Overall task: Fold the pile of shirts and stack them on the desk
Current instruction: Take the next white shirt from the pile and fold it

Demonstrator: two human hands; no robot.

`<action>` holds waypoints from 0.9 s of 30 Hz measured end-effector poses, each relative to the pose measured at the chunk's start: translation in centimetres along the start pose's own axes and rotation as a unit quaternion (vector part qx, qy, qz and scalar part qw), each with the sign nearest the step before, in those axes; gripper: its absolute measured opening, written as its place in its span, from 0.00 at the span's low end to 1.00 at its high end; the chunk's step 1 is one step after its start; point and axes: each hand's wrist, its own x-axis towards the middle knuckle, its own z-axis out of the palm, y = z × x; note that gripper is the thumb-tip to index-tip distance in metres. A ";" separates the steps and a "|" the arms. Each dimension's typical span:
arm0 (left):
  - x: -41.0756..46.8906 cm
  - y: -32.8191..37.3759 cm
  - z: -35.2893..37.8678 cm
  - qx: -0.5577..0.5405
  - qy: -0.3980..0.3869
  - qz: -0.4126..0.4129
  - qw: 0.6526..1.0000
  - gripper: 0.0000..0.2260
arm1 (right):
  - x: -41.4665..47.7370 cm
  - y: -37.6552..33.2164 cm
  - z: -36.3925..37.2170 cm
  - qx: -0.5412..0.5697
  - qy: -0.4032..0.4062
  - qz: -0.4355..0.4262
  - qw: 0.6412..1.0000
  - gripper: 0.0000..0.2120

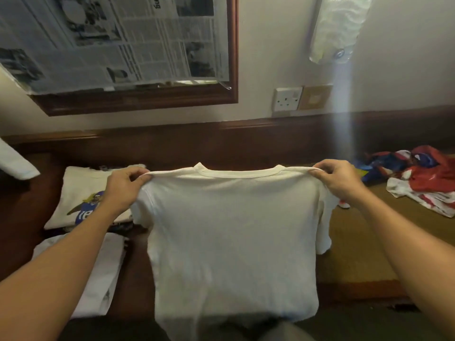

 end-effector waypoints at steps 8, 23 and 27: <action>9.1 -0.6 6.0 0.054 -0.008 -0.011 0.998 0.04 | 12.0 2.8 3.2 -0.056 -0.038 0.032 0.997 0.06; 18.6 -12.9 20.8 0.244 -0.056 -0.007 0.968 0.10 | 22.4 10.5 16.6 -0.230 -0.024 0.081 0.970 0.10; 17.2 -13.1 23.2 0.341 -0.001 0.011 0.940 0.09 | 22.1 12.5 18.7 -0.261 -0.006 0.043 0.964 0.13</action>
